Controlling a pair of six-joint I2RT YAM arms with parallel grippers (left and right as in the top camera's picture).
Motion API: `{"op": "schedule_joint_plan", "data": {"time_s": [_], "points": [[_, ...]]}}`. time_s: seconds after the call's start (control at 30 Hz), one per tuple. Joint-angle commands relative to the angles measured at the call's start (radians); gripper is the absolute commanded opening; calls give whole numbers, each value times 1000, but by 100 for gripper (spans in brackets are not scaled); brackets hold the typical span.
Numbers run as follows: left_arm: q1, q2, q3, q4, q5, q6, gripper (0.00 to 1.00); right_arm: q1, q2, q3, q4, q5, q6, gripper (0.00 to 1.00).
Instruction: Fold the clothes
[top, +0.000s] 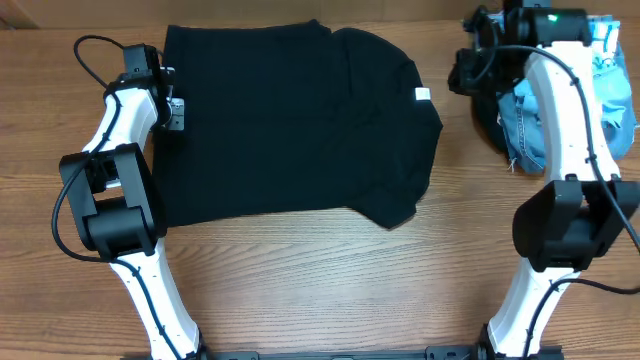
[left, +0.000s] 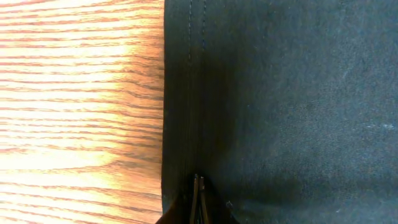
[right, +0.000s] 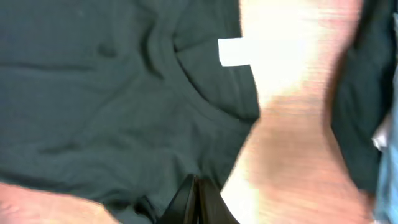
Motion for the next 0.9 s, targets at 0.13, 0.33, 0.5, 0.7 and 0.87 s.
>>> {"op": "schedule_joint_plan", "data": {"time_s": [0.13,0.33,0.5,0.7,0.87], "points": [[20,41,86,-97,-127,26,15,48,-5,-256,372,74,-1,4],[-42,-54,367,-319,62,-97,29,80,-5,-296,241,54,-2,4],[-128,-90,364,-335,389,-196,22,157,-5,-340,79,-92,-60,4],[-219,10,350,-353,389,-197,19,268,-5,-468,121,-39,-108,4],[-227,78,346,-357,374,-197,18,277,-5,-543,196,-33,-106,4]]}}
